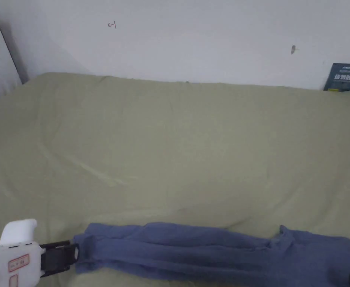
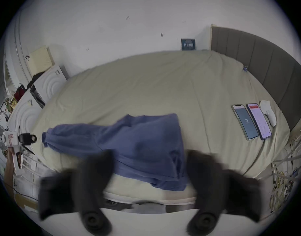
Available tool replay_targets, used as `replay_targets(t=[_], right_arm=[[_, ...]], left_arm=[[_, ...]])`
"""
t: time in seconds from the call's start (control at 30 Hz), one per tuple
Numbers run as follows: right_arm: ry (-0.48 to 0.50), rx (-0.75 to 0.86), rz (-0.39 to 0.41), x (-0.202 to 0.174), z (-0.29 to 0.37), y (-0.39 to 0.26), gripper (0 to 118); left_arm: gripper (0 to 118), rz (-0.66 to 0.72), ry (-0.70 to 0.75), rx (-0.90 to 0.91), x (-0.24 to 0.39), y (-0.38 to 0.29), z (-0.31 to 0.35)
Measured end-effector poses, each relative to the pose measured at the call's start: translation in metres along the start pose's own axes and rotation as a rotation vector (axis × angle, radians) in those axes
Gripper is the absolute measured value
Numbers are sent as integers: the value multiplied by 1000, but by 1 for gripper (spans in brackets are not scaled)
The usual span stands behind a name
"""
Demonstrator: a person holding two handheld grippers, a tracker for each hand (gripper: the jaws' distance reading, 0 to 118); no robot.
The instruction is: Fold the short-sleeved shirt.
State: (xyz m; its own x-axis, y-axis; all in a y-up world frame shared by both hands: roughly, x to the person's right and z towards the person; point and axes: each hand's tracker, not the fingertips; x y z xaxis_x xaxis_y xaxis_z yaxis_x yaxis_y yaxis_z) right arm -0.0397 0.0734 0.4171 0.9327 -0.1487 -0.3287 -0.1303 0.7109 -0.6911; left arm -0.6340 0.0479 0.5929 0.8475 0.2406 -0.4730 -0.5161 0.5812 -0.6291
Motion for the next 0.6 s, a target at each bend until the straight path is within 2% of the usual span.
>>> replay_targets(t=[0.07, 0.1, 0.13, 0.27, 0.43, 0.47, 0.53, 0.57, 0.6], right_arm=[[-31, 17, -10, -18, 5, 0, 0], [-43, 90, 8, -29, 8, -2, 0], [-29, 52, 20, -37, 6, -2, 0], [-45, 114, 72, -56, 13, -1, 0], [-25, 134, 50, -68, 19, -7, 0], [-25, 135, 54, -69, 21, -9, 0], [-26, 137, 49, -78, 25, -12, 0], [-18, 133, 42, -80, 26, -14, 0], [-18, 133, 33, -82, 27, -16, 0]], left_arm=[[0, 7, 21, 21, 0, -1, 2], [0, 26, 46, 2, -2, 1, 0], [0, 50, 6, 12, -7, 4, 0], [0, 138, -88, -22, -28, 16, -11], [0, 232, -279, -86, -48, 33, -36], [8, 230, -327, -105, -51, 36, -40], [110, 287, -430, -159, -54, 36, -52], [117, 295, -468, -198, -54, 36, -62], [114, 339, -515, -265, -60, 31, -59]])
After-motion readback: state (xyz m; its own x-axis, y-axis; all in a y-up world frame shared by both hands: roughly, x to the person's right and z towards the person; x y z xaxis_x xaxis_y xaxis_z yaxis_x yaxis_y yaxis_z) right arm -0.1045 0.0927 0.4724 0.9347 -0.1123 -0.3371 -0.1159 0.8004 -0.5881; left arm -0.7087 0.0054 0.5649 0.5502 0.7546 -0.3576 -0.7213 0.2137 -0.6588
